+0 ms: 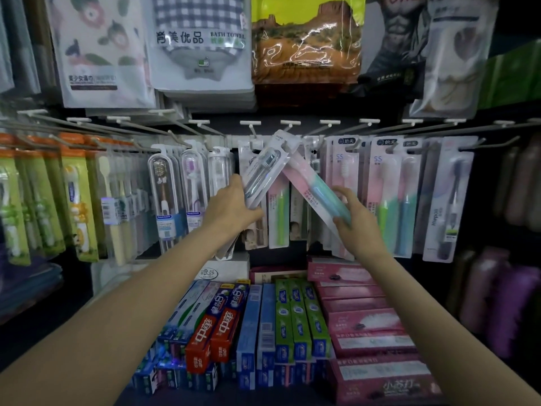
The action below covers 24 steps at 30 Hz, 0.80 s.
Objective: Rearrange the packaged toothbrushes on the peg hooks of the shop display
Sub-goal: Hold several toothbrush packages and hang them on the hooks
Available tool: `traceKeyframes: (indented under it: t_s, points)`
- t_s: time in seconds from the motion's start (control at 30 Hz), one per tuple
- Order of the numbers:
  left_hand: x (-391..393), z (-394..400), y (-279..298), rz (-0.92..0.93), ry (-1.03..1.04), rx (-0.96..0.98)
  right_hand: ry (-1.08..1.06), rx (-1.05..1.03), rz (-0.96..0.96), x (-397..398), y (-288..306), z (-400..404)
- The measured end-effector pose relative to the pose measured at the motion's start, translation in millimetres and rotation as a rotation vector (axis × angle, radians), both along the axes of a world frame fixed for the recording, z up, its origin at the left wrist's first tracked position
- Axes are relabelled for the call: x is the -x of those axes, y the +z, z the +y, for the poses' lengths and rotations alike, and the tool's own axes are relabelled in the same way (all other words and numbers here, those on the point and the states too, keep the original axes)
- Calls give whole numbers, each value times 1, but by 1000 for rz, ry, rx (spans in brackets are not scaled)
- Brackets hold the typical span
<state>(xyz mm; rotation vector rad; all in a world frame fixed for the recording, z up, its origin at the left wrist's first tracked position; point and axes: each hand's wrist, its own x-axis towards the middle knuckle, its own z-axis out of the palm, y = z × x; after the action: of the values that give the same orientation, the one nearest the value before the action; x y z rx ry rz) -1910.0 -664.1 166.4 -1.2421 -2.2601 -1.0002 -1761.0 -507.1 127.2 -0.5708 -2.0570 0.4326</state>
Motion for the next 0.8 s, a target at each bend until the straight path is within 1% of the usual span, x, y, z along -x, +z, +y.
traceKeyframes:
  t_s: [0.17,0.47,0.5,0.6,0.63,0.7,0.8]
  points:
    - [2,0,0,9,13,1,-51,-115,-61,-1,5,5]
    - [-3,3,-4,18,22,-1,-113,-243,-216,-14,33,12]
    - [-4,4,-4,17,22,-2,-100,-270,-260,-15,36,13]
    - [-7,7,-6,16,40,0,-66,-411,-501,-13,27,12]
    - [-7,8,-8,15,45,-4,-61,-403,-525,-13,19,11]
    - [-8,12,-10,3,48,-31,-55,-340,-476,-21,1,9]
    - [-15,17,-15,-50,38,-95,-46,-223,-296,-45,-24,13]
